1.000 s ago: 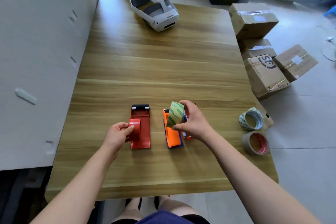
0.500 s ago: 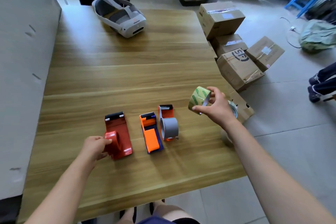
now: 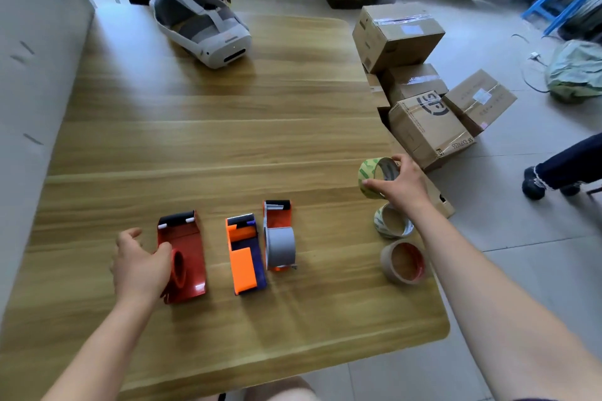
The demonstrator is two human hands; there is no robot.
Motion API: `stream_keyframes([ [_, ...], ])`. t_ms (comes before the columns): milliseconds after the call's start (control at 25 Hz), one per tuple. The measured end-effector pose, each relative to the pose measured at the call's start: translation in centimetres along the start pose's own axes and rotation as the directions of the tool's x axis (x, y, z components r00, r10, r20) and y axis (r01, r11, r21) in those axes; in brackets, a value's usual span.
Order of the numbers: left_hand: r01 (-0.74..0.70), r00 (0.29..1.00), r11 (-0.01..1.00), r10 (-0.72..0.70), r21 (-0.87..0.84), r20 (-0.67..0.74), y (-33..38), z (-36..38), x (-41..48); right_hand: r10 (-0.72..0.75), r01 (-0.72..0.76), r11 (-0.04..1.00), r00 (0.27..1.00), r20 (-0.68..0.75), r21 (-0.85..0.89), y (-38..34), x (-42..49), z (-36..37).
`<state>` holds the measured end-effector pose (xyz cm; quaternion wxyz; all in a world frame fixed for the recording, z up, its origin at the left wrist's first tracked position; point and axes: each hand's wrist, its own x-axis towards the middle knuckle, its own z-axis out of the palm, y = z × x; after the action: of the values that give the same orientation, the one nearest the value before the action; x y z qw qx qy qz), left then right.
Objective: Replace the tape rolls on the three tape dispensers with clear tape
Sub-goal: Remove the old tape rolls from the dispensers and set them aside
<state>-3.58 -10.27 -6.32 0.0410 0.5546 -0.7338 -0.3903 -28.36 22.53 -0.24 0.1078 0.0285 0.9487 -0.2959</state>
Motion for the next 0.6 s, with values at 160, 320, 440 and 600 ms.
stream_keyframes([
  [160,-0.041,0.997,0.995,0.034,-0.091,-0.073,0.9,0.2,-1.6,-0.029,0.040,0.990,0.996,0.085,-0.134,1.5,4.4,0.9],
  [320,-0.069,0.997,0.983,0.061,-0.168,-0.048,2.1,1.6,-2.6,0.028,0.022,0.955,0.986,0.165,-0.294,3.6,8.4,2.2],
  [440,-0.108,0.991,0.981,0.119,-0.158,0.060,2.6,3.4,-3.5,0.104,-0.030,0.924,0.979,0.176,-0.380,5.1,9.4,3.6],
  [600,-0.041,0.971,0.997,0.027,0.057,0.237,2.5,5.3,-4.5,0.091,-0.013,0.869,0.987,0.134,-0.494,6.2,9.4,4.8],
])
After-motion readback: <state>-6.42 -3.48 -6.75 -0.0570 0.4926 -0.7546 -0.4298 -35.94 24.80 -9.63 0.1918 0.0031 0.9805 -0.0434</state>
